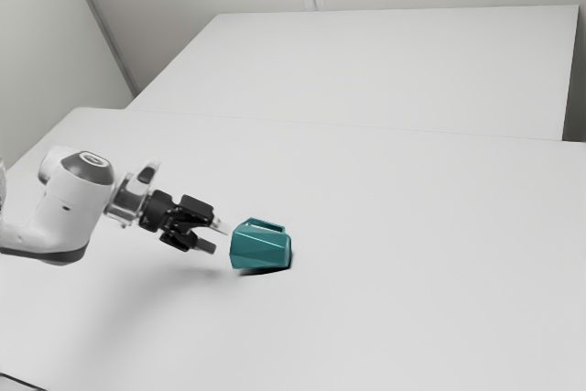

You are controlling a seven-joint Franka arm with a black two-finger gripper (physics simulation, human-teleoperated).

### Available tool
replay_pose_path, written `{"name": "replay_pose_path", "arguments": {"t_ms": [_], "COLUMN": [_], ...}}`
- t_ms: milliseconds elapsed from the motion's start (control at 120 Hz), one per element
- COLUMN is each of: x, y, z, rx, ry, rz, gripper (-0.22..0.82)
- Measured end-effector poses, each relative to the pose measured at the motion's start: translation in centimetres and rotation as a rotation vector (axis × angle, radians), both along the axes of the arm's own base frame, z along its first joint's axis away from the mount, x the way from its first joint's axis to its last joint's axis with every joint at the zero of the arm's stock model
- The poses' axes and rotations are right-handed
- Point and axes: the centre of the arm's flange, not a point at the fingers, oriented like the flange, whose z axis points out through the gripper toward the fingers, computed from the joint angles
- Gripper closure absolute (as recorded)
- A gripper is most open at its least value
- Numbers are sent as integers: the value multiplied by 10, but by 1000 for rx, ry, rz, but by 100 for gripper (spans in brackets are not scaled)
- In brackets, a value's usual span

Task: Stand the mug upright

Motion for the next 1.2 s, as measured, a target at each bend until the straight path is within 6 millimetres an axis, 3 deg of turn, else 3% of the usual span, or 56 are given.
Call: {"name": "replay_pose_path", "arguments": {"t_ms": [208,767,925,1200], "x": [19,43,45,47], "y": [-2,-26,-33,-30], "z": [-11,-16,-20,-21], "rx": [14,-6,-18,-20], "ry": [-15,-80,-87,-101], "rz": [-28,-83,-87,-84], "gripper": [7,13,23,58]}}
